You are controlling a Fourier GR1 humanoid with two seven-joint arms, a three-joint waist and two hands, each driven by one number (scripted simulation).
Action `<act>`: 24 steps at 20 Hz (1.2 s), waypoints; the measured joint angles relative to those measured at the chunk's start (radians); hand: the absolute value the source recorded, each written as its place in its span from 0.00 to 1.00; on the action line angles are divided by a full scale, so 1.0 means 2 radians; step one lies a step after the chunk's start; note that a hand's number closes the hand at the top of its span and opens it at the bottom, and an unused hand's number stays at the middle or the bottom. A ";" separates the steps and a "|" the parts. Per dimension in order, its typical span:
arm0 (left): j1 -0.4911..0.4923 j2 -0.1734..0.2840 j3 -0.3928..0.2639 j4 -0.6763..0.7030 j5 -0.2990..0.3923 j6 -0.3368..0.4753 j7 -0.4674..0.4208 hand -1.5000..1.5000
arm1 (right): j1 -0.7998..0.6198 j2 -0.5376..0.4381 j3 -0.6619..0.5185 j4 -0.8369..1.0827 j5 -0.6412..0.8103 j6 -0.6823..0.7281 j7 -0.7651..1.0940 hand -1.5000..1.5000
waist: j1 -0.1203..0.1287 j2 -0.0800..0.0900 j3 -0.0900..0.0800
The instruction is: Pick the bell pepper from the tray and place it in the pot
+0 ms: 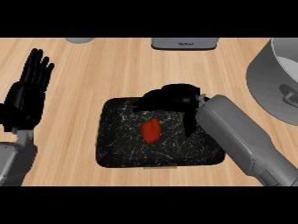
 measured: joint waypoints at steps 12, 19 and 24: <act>0.004 -0.021 0.019 -0.004 -0.024 -0.016 0.007 0.50 | 0.019 0.054 -0.025 0.018 0.083 -0.021 0.033 0.00 | 0.000 0.000 0.000; 0.000 -0.039 0.019 -0.008 -0.044 -0.017 0.013 0.50 | 0.021 0.094 -0.027 0.080 0.113 -0.064 0.023 0.00 | 0.002 0.001 0.000; -0.002 -0.039 0.028 -0.015 -0.048 -0.023 0.025 0.50 | 0.011 0.103 -0.013 0.110 0.109 -0.088 0.016 0.00 | 0.005 -0.003 -0.001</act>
